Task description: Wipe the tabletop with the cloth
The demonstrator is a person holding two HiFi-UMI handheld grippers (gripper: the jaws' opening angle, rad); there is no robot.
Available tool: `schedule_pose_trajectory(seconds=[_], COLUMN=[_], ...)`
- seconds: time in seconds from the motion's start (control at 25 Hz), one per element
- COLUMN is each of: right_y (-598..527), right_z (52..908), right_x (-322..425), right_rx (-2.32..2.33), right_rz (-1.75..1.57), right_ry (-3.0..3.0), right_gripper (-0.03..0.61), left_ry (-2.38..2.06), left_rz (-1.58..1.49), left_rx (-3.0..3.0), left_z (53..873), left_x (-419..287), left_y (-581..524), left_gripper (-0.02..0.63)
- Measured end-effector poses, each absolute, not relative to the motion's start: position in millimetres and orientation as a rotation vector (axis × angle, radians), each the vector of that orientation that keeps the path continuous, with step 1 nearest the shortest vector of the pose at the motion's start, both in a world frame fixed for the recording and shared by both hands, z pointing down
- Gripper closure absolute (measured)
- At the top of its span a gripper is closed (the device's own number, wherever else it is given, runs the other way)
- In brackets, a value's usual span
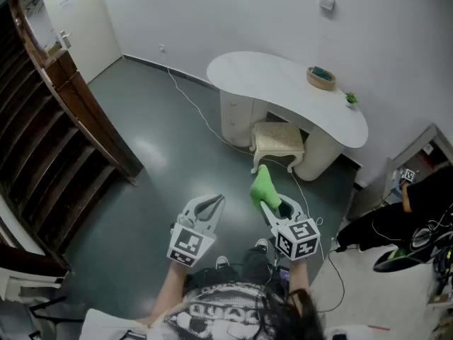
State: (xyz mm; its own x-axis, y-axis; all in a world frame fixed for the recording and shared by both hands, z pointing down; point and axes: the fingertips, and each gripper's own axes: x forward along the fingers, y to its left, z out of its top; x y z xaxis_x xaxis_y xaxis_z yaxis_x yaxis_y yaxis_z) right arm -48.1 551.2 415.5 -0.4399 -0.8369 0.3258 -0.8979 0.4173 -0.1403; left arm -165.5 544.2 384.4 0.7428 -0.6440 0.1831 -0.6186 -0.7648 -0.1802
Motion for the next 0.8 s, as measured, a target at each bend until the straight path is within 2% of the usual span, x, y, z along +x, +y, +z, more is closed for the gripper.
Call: schedule_pose_trajectory(seconds=[0.8], right_y=[560.8], right_z=[416.2], right_x=[-73.7], right_rx=[1.526], right_rz=[0.484], right_ry=[-2.501], right_gripper=[0.439], left_ry=[1.081], left_rz=[-0.364], left_rx=[-2.828], left_z=[383.6], left_x=[-197.1], left_y=[548.9], left_gripper=[0.604])
